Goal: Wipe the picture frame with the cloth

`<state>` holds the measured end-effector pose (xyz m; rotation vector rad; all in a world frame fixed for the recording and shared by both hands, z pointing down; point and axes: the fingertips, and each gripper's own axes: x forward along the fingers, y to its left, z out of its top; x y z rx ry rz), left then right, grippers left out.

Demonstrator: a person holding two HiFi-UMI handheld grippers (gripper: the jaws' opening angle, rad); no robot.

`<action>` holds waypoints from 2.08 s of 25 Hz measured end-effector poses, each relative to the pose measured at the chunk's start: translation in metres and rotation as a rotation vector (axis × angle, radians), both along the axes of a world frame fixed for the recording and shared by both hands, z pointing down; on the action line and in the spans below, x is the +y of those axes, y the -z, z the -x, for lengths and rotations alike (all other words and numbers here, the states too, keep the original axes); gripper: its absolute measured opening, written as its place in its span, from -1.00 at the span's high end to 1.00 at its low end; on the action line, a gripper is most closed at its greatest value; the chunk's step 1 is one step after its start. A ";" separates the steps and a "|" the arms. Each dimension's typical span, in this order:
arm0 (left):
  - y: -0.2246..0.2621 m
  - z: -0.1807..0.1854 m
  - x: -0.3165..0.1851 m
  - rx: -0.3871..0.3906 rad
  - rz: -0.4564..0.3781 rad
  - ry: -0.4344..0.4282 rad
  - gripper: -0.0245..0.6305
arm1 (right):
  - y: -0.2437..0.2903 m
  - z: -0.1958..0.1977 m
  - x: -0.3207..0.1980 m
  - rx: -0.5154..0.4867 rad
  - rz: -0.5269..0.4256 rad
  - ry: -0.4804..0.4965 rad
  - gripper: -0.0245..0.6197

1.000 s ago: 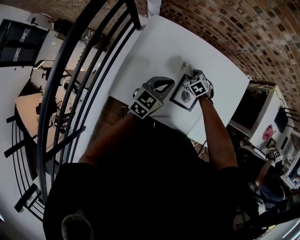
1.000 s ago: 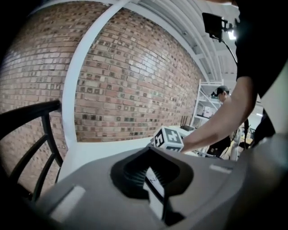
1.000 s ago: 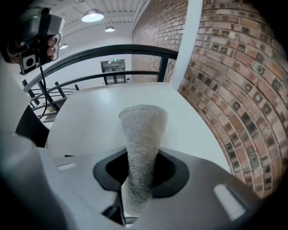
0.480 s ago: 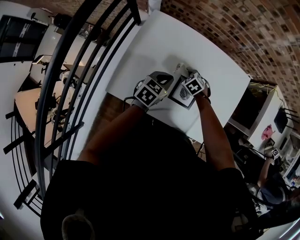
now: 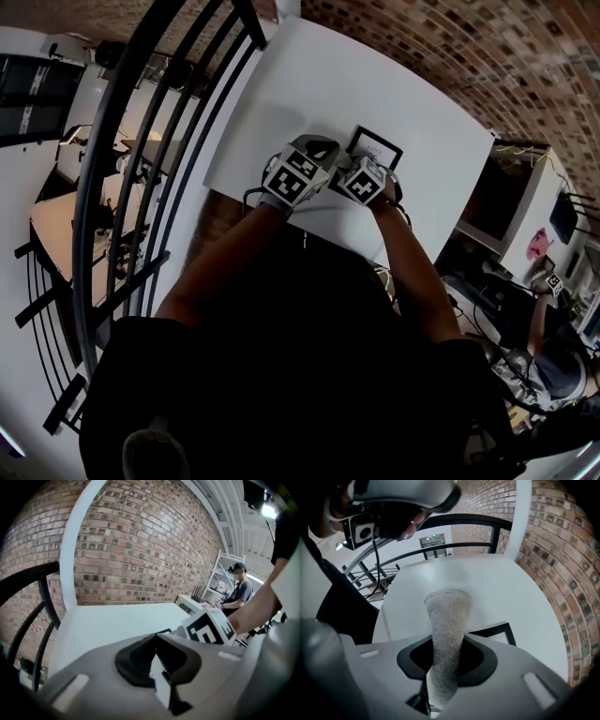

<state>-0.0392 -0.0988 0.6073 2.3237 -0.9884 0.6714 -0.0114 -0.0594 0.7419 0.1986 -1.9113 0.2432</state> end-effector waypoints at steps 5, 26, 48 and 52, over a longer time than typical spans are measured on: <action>-0.001 -0.008 0.002 -0.002 0.001 -0.018 0.92 | 0.003 0.006 0.032 0.009 0.026 0.037 0.60; 0.006 -0.035 -0.002 -0.001 0.016 -0.079 0.92 | 0.032 -0.082 -0.074 0.086 -0.118 -0.111 0.60; -0.008 -0.031 0.003 -0.025 0.020 -0.085 0.92 | -0.007 -0.075 -0.038 0.158 -0.099 -0.004 0.59; -0.009 -0.035 0.009 -0.026 0.019 -0.098 0.92 | -0.007 -0.075 -0.023 0.147 -0.076 -0.011 0.59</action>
